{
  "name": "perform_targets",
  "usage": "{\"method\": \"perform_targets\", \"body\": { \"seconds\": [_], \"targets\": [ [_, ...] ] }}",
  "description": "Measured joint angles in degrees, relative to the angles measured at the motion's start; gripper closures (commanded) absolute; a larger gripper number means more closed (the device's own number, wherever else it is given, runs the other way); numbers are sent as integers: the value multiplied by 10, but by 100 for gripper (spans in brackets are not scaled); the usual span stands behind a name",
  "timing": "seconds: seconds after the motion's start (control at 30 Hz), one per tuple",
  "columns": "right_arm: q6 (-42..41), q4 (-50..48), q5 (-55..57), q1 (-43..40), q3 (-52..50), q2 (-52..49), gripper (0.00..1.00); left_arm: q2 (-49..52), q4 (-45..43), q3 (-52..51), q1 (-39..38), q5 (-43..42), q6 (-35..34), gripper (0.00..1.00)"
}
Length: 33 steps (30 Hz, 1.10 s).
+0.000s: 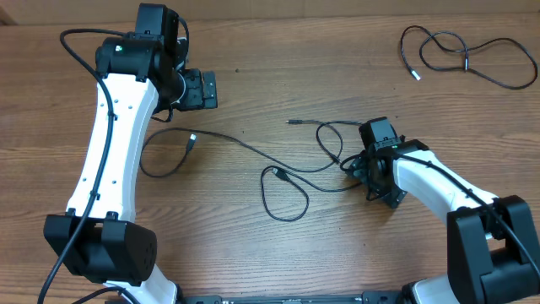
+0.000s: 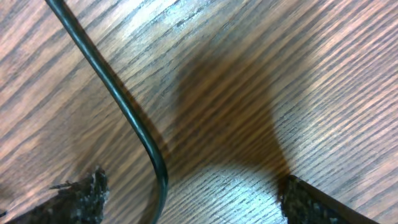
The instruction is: Untangle cables
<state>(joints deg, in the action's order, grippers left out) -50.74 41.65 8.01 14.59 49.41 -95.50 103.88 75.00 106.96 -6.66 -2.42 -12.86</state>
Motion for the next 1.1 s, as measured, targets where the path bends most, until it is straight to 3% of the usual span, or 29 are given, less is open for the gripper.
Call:
{"method": "perform_targets", "body": {
  "seconds": [0.1,0.37,0.77,1.1],
  "targets": [
    [1,-2,3,3,4,-5,27,0,0,0,0,0,0,0],
    [-4,-11,13,5,15,-17,47,0,0,0,0,0,0,0],
    [-17,-24,9,5,17,-19,95,0,0,0,0,0,0,0],
    [-17,-27,-2,5,18,-20,96,0,0,0,0,0,0,0]
  ]
}}
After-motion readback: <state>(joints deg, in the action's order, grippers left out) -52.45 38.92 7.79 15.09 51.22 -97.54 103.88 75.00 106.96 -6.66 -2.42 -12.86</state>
